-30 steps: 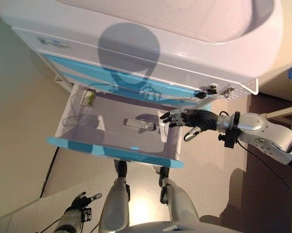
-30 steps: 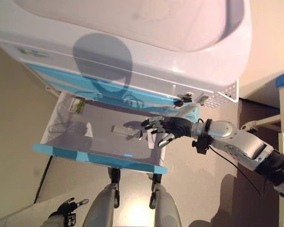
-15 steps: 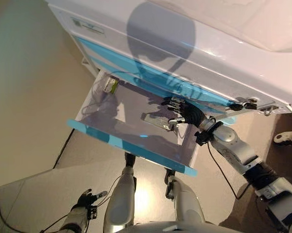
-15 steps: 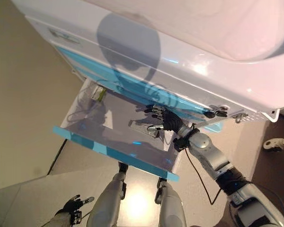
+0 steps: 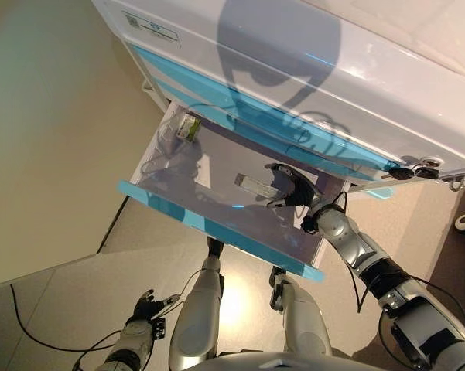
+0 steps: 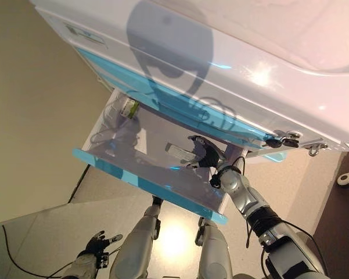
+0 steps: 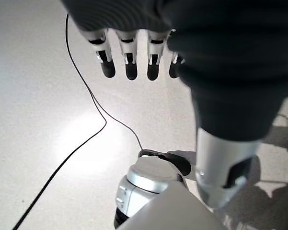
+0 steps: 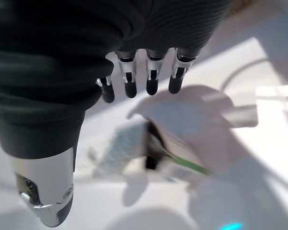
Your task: Open the drawer and pick up the medicine
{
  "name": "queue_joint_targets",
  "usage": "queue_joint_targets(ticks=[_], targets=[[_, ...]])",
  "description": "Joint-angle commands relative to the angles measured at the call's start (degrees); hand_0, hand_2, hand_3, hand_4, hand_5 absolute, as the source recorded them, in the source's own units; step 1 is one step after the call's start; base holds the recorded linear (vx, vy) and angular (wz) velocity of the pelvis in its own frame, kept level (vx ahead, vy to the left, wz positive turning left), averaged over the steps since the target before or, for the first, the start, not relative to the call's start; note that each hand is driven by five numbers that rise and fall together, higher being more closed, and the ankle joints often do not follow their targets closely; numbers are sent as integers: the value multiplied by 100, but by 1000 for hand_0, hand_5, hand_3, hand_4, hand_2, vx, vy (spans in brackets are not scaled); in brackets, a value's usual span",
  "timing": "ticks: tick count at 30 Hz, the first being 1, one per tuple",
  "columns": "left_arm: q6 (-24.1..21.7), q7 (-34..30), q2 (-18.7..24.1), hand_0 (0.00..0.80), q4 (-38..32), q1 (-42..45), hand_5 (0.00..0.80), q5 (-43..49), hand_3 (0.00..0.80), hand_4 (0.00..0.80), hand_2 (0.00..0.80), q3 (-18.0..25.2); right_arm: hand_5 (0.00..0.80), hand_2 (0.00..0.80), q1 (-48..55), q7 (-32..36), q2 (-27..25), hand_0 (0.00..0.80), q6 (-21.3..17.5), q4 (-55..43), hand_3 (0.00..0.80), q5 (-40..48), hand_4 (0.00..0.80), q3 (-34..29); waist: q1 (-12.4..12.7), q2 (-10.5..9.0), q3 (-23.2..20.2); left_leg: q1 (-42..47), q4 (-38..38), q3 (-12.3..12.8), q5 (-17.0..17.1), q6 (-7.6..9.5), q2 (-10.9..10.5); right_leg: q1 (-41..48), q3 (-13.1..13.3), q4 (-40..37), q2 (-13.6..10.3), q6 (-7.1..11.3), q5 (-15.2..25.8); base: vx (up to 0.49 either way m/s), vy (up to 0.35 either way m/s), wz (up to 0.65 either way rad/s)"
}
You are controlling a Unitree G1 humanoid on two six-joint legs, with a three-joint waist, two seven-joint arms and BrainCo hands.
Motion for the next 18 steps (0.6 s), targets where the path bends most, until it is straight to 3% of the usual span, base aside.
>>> queue_joint_targets(ticks=[1, 5, 14, 16, 17, 18], targets=[[-26, 164, 39, 0, 22, 35, 0, -116, 0, 0, 0, -104, 0, 0, -182, -193, 101, 0, 89, 27, 0, -470, 0, 227, 89, -15, -147, -30, -30, 59, -34, 79, -235, -232, -77, 608, -132, 42, -56, 0, 0, 0], [-41, 219, -28, 0, 23, -4, 0, -196, 0, 0, 0, -226, 0, 0, -501, -307, 424, 0, 283, 818, 0, -716, 0, 482, 118, 64, -122, -39, -57, 34, -11, 74, -247, -250, -86, 629, -145, 41, -56, 0, 1, 3], [-43, 272, -104, 0, 6, -96, 0, -294, 0, 0, 0, -444, 0, 0, -823, -403, 786, 0, 448, 1533, 0, -810, 0, 796, 126, 163, -98, -5, -148, -12, 35, 59, -257, -256, -77, 628, -143, 33, -44, 1, -2, 4], [-49, 281, -117, 0, -11, -114, 0, -310, 0, 0, 0, -503, 229, 229, -922, -415, 857, 229, 467, 1696, 229, -794, 229, 862, 129, 188, -94, -4, -169, -25, 53, 54, -251, -265, -66, 628, -141, 29, -41, -3, -2, -2], [-50, 285, -118, 0, -10, -137, 0, -308, 0, 0, 0, -515, 618, 618, -955, -414, 895, 618, 469, 1754, 618, -791, 618, 895, 135, 196, -92, -6, -177, -28, 64, 46, -249, -267, -66, 624, -140, 28, -38, 0, 0, 0], [-46, 293, -121, 0, -11, -150, 0, -315, 0, 0, 0, -530, 693, 693, -995, -399, 924, 693, 482, 1759, 693, -794, 693, 932, 136, 201, -92, -6, -196, -32, 76, 41, -249, -268, -61, 612, -135, 25, -38, 0, 0, 0]])
